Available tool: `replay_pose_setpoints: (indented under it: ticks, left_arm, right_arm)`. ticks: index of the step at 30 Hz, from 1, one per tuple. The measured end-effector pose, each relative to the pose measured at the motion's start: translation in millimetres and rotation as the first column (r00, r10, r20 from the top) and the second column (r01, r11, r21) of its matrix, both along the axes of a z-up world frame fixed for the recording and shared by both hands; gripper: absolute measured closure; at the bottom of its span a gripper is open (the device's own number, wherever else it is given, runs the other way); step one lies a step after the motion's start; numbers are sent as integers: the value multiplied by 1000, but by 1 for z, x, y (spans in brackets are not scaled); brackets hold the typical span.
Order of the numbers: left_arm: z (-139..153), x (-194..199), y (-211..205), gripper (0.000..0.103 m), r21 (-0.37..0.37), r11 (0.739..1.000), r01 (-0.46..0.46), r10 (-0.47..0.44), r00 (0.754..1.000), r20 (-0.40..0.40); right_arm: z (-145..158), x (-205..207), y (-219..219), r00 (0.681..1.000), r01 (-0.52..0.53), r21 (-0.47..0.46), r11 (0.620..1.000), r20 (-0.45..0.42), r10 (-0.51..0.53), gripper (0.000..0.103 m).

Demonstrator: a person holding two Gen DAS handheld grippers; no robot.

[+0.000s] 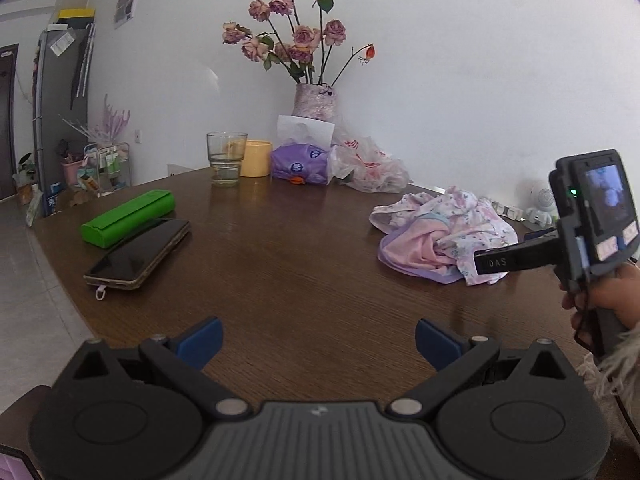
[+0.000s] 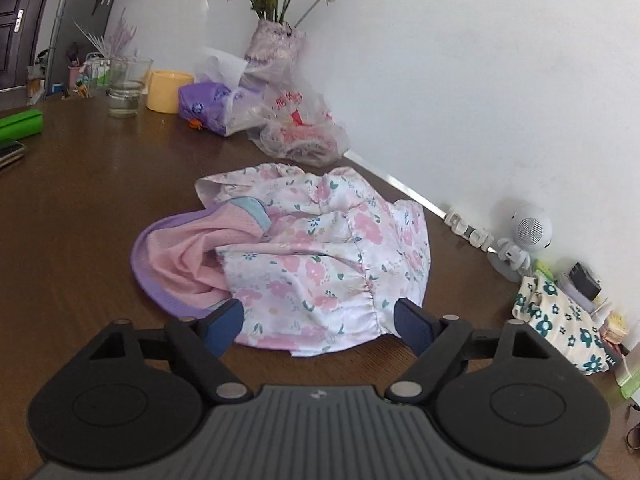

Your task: Fold clothes

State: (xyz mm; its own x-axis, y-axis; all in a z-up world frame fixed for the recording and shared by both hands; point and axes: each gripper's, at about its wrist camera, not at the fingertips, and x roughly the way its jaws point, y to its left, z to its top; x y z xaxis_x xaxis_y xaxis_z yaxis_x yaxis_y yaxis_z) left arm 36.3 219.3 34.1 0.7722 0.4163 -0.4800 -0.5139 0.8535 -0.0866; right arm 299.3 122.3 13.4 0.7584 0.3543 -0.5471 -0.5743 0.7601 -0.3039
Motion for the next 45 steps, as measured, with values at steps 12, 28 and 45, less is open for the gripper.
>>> replay_pose_setpoints:
  ticks: [12, 28, 45]
  left_arm:
    - [-1, 24, -15, 0, -16, 995, 98, -98, 995, 9]
    - [-4, 57, -114, 0, 61, 930, 363, -358, 931, -70]
    - [27, 174, -105, 0, 224, 856, 466, -432, 882, -187]
  right_arm:
    - [55, 1, -119, 998, 66, 294, 954, -42, -56, 102]
    - [10, -89, -405, 822, 550, 315, 773, -369, -435, 101]
    - [33, -115, -400, 870, 468, 332, 819, -337, -360, 38]
